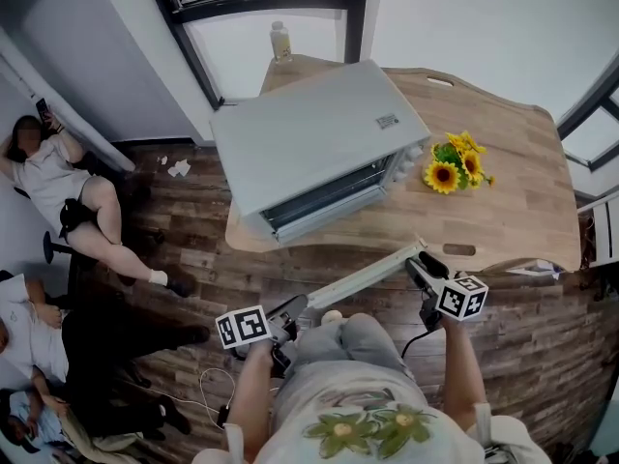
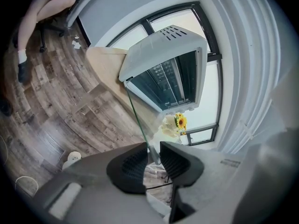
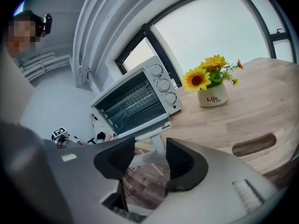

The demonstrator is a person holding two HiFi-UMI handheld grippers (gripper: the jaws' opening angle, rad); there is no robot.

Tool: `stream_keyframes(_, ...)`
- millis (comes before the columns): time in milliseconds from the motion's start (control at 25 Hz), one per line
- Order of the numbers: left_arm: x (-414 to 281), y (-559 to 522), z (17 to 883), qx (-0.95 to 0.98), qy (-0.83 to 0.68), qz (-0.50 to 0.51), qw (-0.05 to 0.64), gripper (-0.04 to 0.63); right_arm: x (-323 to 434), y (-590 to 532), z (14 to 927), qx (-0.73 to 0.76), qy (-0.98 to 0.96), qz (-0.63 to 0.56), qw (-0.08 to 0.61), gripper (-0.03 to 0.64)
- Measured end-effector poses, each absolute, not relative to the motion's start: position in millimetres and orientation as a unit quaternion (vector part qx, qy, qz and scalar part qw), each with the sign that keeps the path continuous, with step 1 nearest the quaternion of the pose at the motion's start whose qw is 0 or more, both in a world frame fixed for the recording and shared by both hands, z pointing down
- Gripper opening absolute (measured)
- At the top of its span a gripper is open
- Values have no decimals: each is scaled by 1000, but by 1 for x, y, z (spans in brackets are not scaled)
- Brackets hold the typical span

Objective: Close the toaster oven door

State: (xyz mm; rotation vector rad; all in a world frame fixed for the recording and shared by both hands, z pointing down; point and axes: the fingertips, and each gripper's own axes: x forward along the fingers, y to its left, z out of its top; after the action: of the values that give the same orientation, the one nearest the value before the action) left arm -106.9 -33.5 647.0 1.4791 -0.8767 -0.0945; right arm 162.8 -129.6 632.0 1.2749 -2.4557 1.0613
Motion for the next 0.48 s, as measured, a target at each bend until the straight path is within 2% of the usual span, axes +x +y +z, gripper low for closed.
stream_keyframes(200, -110, -36, 639, 654, -385, -53, 649, 98, 166, -129, 635, 434, -828, 323, 148, 201)
stream_keyframes(480, -112, -41, 629, 656, -386, -66, 645, 104, 161, -144, 628, 456, -829, 267, 182, 84)
